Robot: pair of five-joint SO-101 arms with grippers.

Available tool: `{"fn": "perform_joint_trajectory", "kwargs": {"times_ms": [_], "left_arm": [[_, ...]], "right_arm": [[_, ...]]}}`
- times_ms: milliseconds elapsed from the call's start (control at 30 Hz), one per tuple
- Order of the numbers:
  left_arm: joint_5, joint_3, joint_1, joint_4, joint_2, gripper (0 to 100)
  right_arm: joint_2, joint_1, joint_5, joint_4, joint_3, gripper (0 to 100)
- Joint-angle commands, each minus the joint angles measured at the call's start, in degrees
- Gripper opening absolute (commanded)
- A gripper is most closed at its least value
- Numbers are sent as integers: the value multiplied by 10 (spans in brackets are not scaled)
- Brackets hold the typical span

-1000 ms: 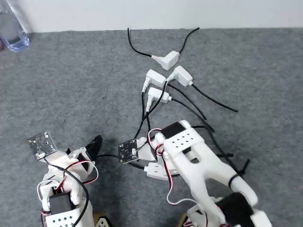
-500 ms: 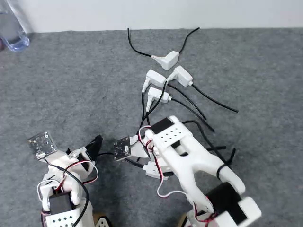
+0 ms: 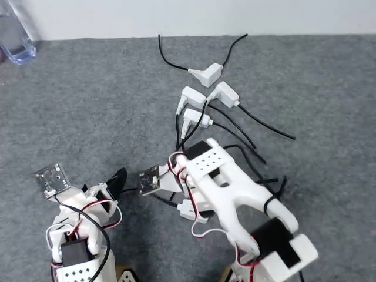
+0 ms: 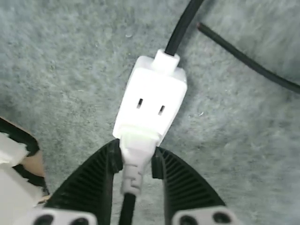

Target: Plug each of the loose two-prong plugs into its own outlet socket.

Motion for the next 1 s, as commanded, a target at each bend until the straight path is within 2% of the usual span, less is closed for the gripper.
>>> {"fn": "perform_joint_trajectory", "kwargs": {"times_ms": [0, 67, 233, 467, 667, 967], "left_arm": [[-4, -5, -3, -14, -4, 385], [-4, -5, -3, -14, -4, 385], [-4, -5, -3, -15, -4, 385], [-4, -5, -3, -15, -4, 385], [-4, -5, -3, -15, -4, 385], [-4, -5, -3, -14, -4, 385]], "right_arm": [[59, -22, -37, 14, -31, 154], [59, -25, -39, 45, -56, 202], [25, -26, -47, 99, -117, 205], [-22, -64, -132, 104, -114, 207], [-22, -98, -171, 29, -40, 207], [-22, -94, -169, -70, 40, 205]]}}
